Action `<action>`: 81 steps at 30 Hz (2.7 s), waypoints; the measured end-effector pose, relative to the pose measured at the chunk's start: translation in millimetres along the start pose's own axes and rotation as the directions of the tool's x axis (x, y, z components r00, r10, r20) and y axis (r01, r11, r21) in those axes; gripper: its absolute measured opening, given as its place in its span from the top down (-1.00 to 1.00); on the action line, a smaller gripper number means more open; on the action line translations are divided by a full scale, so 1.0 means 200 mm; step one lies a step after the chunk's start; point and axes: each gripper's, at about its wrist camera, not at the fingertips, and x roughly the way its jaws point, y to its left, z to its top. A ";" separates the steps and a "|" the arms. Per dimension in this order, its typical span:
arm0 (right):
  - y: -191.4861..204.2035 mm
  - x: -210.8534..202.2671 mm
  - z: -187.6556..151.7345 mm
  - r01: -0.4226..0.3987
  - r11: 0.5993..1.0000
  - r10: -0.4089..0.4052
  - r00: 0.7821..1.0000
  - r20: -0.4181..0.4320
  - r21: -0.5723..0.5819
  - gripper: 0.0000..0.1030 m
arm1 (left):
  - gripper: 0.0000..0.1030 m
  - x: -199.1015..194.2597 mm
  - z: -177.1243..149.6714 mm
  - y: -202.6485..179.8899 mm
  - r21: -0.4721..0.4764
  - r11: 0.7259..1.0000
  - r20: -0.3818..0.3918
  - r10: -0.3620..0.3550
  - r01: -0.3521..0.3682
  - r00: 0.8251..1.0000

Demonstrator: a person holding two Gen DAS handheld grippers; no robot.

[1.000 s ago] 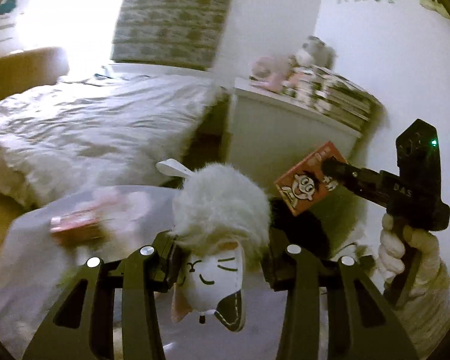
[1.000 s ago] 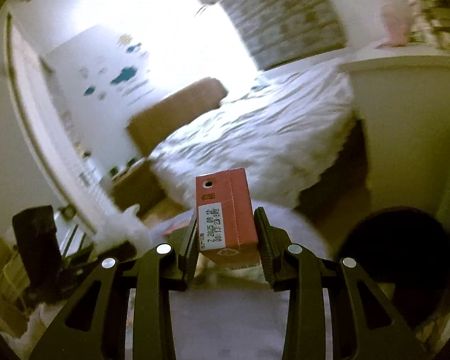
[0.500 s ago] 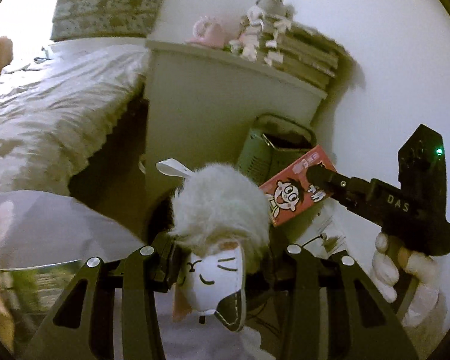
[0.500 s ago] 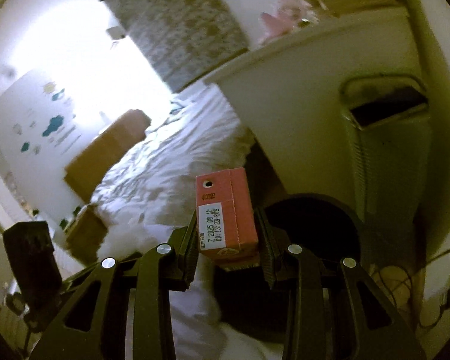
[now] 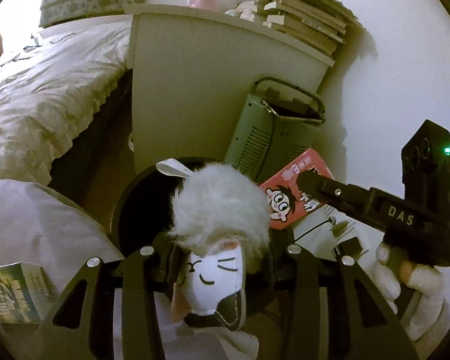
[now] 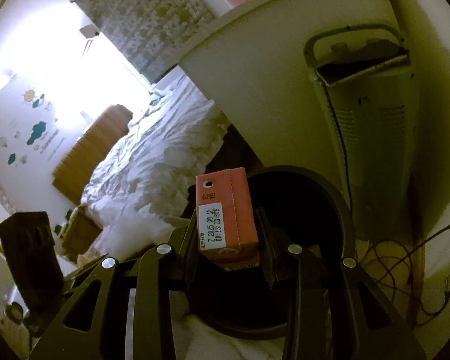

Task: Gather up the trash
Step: 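Carry both items over the black bin and open both tools to drop them, then grasp the printed paper wrapper with the left tool while the right tool grasps the clear plastic tray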

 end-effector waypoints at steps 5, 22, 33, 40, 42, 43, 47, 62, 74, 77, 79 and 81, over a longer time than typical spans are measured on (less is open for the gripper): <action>-0.03 0.06 -0.02 0.006 1.000 -0.006 1.000 -0.021 0.010 0.31 | 0.17 0.04 0.00 -0.01 -0.001 1.000 -0.015 0.002 -0.002 1.000; 0.03 -0.05 -0.01 -0.007 1.000 0.007 1.000 0.024 0.018 -0.35 | -0.62 -0.14 0.03 -0.03 0.011 0.998 0.066 0.058 -0.059 0.996; 0.47 0.03 -0.11 -0.110 0.981 0.098 0.992 -0.081 -0.161 -0.34 | -0.74 -0.69 -0.17 0.31 -0.183 0.970 0.182 0.192 -0.158 0.964; 0.97 0.14 -0.31 -0.268 0.911 0.195 0.950 -0.245 -0.313 -0.34 | -0.74 -1.12 -0.50 0.73 -0.391 0.870 0.159 0.385 -0.301 0.909; 1.11 0.18 -0.39 -0.313 0.888 0.215 0.930 -0.298 -0.337 -0.34 | -0.73 -1.24 -0.62 0.86 -0.456 0.824 0.131 0.435 -0.336 0.891; 1.20 0.19 -0.45 -0.334 0.872 0.218 0.920 -0.327 -0.358 -0.34 | -0.73 -1.29 -0.69 0.92 -0.492 0.801 0.119 0.450 -0.341 0.885; 1.47 0.25 -0.68 -0.398 0.819 0.214 0.880 -0.425 -0.413 -0.34 | -0.71 -1.48 -0.93 1.11 -0.635 0.700 0.076 0.478 -0.327 0.875; 1.85 0.54 -1.11 -0.381 0.741 0.033 0.843 -0.537 -0.552 0.05 | -0.08 -1.37 -1.18 1.34 -0.826 0.542 0.057 0.356 -0.157 0.933; 1.80 0.45 -1.03 -0.388 0.734 0.093 0.870 -0.484 -0.557 0.23 | 0.51 -1.44 -1.12 1.31 -0.808 0.574 0.131 0.392 -0.131 0.910; 1.79 0.38 -0.97 -0.391 0.735 0.132 0.884 -0.449 -0.554 0.23 | 0.51 -1.52 -1.03 1.23 -0.773 0.615 0.168 0.433 -0.154 0.886; 1.78 0.32 -0.90 -0.386 0.737 0.163 0.898 -0.410 -0.554 0.23 | 0.51 -1.56 -0.96 1.18 -0.744 0.645 0.189 0.454 -0.174 0.871; 1.76 0.27 -0.84 -0.376 0.740 0.182 0.910 -0.372 -0.558 0.23 | 0.51 -1.60 -0.88 1.11 -0.705 0.680 0.214 0.475 -0.201 0.854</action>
